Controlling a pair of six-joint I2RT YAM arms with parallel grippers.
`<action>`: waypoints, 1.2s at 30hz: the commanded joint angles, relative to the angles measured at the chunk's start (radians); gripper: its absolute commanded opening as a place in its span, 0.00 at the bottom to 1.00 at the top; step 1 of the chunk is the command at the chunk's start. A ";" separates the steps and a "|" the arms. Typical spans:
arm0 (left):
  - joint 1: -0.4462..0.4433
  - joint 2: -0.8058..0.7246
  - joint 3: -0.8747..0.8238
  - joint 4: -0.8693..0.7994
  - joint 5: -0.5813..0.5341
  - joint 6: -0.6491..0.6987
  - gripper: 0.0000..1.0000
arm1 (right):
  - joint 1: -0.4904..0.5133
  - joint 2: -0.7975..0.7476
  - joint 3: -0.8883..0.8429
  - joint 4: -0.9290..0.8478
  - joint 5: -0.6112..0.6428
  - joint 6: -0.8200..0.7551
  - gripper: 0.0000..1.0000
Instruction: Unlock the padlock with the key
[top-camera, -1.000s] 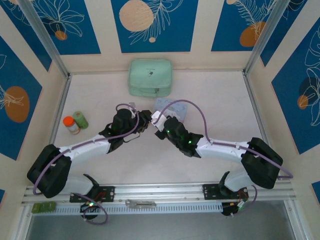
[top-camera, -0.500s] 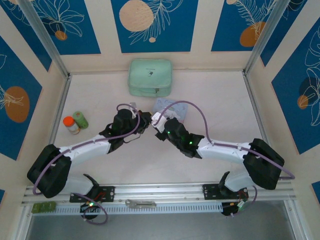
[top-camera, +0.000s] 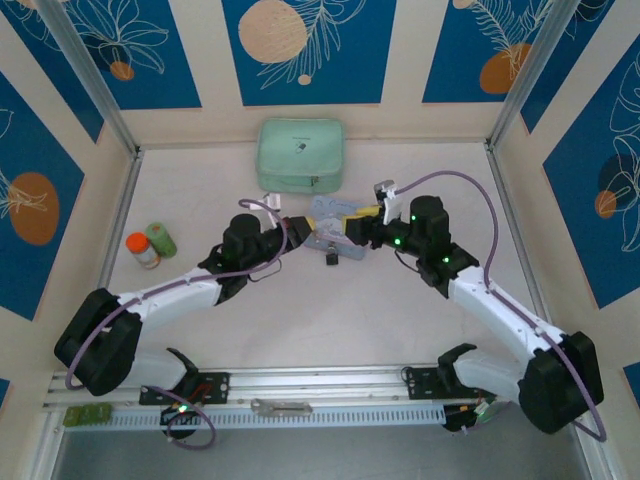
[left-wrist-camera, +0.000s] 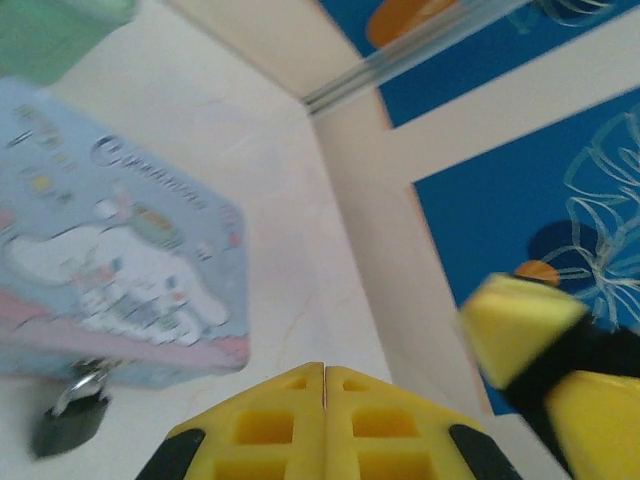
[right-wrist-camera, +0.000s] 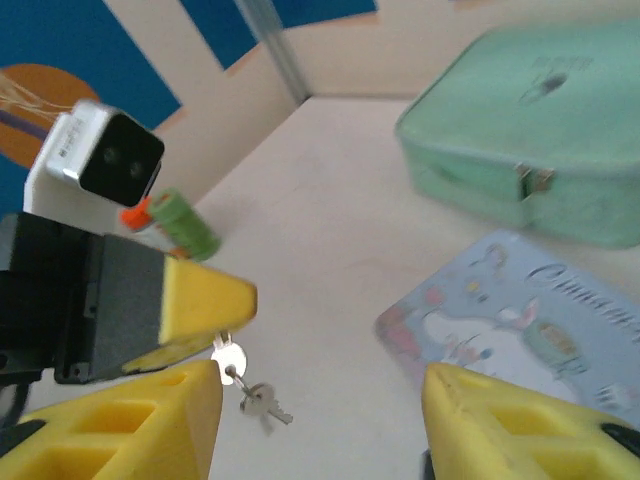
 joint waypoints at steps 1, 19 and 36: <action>0.007 0.026 -0.007 0.211 0.099 0.086 0.00 | -0.064 0.071 -0.008 0.104 -0.340 0.228 0.56; 0.006 0.125 -0.026 0.472 0.183 0.005 0.00 | -0.031 0.204 -0.023 0.340 -0.482 0.365 0.43; -0.018 0.156 -0.052 0.581 0.154 -0.061 0.00 | -0.007 0.257 -0.019 0.429 -0.485 0.401 0.24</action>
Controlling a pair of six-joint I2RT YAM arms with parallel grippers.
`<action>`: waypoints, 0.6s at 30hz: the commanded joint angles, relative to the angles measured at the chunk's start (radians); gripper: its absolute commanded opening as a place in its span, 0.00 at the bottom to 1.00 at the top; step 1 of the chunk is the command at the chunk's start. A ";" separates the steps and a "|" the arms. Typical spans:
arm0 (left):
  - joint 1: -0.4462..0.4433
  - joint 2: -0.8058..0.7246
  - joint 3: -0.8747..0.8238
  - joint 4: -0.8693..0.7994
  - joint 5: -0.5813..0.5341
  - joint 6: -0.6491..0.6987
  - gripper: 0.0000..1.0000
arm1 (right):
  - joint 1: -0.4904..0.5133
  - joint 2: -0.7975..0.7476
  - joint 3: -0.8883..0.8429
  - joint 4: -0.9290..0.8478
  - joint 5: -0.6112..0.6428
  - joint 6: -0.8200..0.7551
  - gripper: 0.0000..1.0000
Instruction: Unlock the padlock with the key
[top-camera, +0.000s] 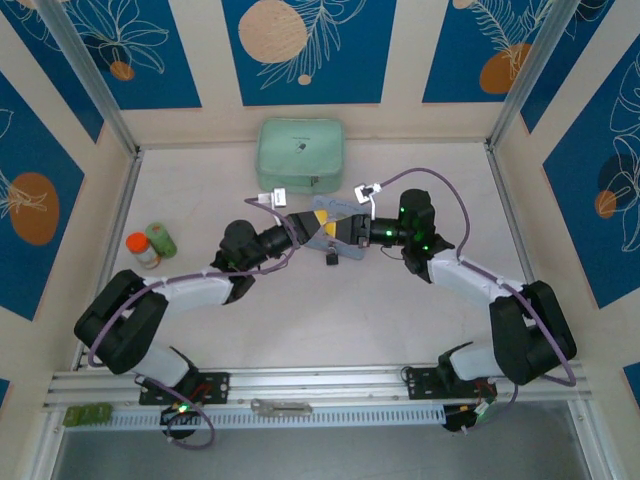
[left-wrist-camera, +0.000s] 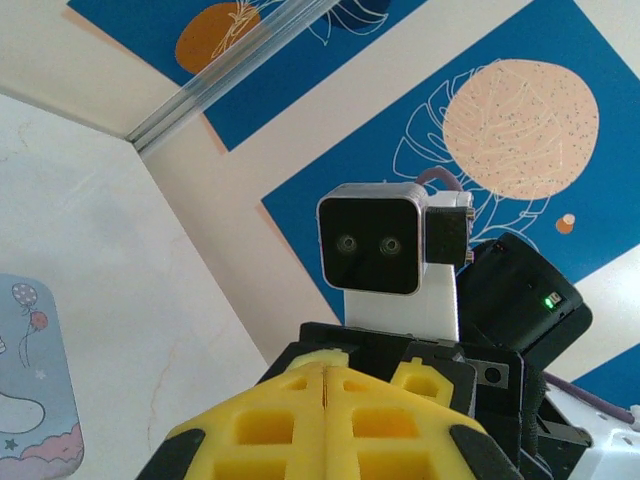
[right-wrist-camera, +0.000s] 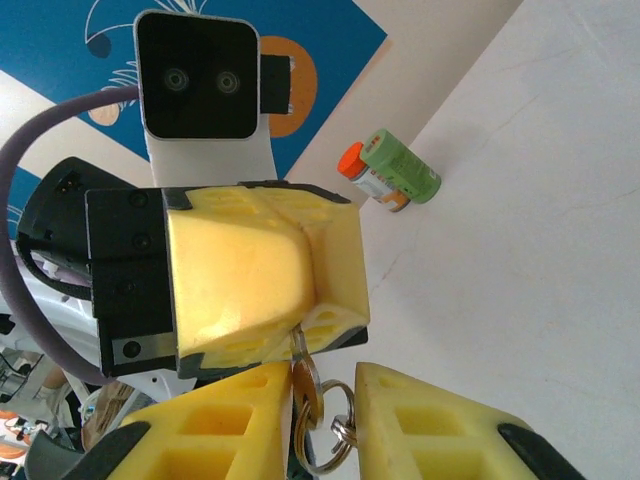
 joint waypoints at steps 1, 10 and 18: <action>-0.012 0.022 -0.015 0.101 -0.006 -0.032 0.00 | 0.007 0.006 -0.006 0.027 -0.009 0.015 0.23; -0.030 0.060 -0.019 0.181 -0.024 -0.080 0.00 | 0.006 0.009 -0.016 0.033 -0.003 0.007 0.00; -0.013 -0.065 -0.067 -0.008 -0.129 0.018 1.00 | -0.005 -0.051 -0.024 -0.143 0.053 -0.134 0.00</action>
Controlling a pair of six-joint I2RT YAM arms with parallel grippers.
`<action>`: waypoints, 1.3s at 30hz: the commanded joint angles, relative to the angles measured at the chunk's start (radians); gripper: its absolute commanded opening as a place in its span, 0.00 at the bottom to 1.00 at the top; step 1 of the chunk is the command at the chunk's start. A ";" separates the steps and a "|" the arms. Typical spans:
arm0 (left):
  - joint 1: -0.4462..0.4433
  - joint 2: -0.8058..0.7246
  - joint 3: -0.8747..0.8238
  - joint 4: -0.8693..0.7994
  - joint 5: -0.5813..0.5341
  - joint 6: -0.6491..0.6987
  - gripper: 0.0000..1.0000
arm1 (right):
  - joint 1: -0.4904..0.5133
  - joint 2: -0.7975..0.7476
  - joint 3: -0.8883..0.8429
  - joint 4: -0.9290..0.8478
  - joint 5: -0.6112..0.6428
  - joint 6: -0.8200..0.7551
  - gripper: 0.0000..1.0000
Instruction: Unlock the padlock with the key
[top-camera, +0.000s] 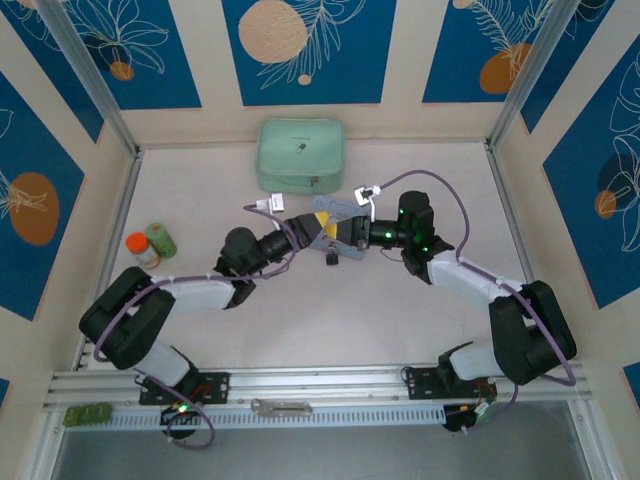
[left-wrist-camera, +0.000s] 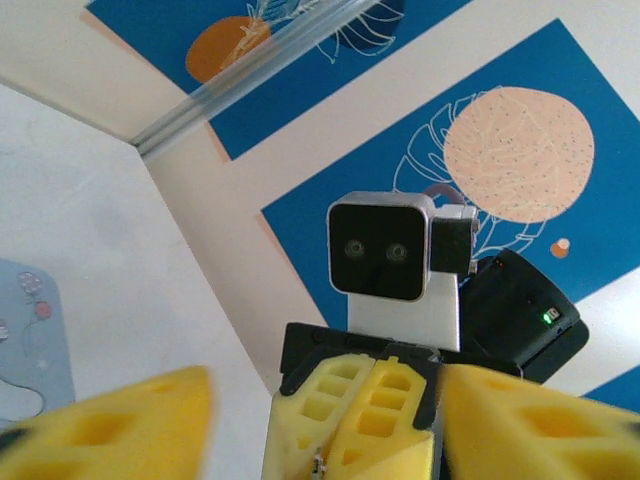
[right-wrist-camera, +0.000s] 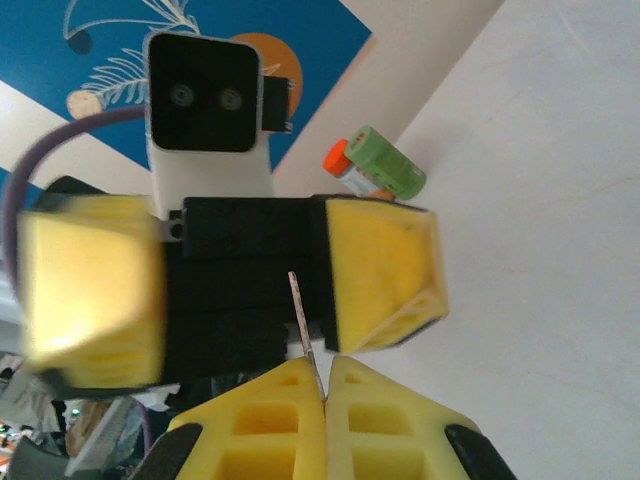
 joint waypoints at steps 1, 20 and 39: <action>0.004 -0.106 -0.018 -0.139 -0.080 0.099 1.00 | -0.005 -0.063 -0.009 -0.143 0.036 -0.119 0.00; -0.026 0.074 0.071 -0.646 -0.171 0.346 0.84 | -0.038 -0.323 0.026 -0.747 0.509 -0.504 0.00; -0.081 0.412 0.218 -0.519 -0.130 0.337 0.68 | -0.114 -0.317 -0.061 -0.597 0.442 -0.358 0.00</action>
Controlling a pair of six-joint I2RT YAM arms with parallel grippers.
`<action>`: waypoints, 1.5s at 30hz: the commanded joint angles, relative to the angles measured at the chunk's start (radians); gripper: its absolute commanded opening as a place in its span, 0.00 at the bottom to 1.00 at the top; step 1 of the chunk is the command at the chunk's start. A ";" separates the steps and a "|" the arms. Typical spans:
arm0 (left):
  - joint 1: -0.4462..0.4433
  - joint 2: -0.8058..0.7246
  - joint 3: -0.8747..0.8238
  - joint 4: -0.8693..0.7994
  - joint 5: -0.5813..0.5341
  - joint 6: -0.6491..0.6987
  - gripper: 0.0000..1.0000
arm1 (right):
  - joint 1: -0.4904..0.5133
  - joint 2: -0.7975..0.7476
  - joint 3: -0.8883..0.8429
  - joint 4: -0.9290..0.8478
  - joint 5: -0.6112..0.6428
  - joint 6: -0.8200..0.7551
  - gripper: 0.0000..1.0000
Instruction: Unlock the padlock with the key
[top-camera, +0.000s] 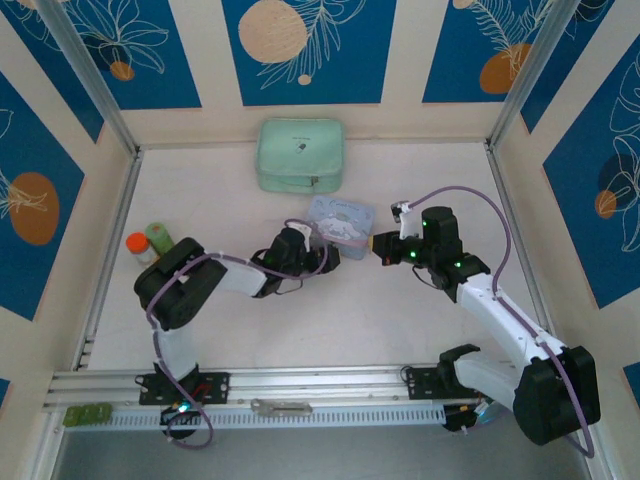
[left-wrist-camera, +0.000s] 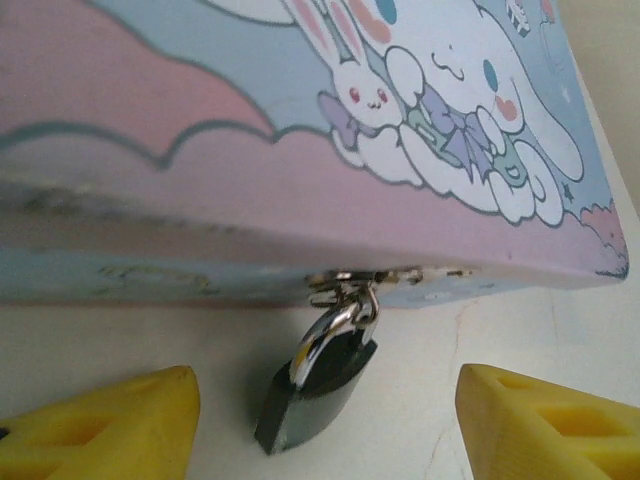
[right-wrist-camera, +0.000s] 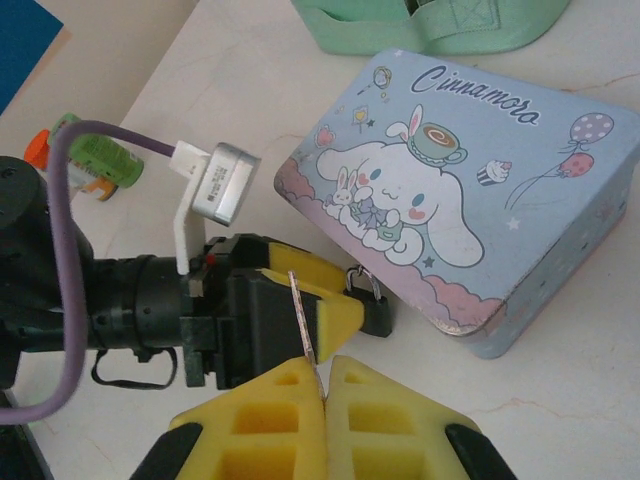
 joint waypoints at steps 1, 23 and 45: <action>-0.019 0.059 0.023 0.054 0.023 -0.003 0.68 | -0.007 0.001 -0.012 0.043 -0.014 0.023 0.00; -0.054 0.164 0.000 0.164 0.073 -0.102 0.36 | -0.016 -0.003 -0.021 0.062 -0.010 0.034 0.00; -0.073 0.204 0.054 0.139 0.067 -0.169 0.07 | -0.040 -0.001 -0.033 0.024 0.015 0.051 0.00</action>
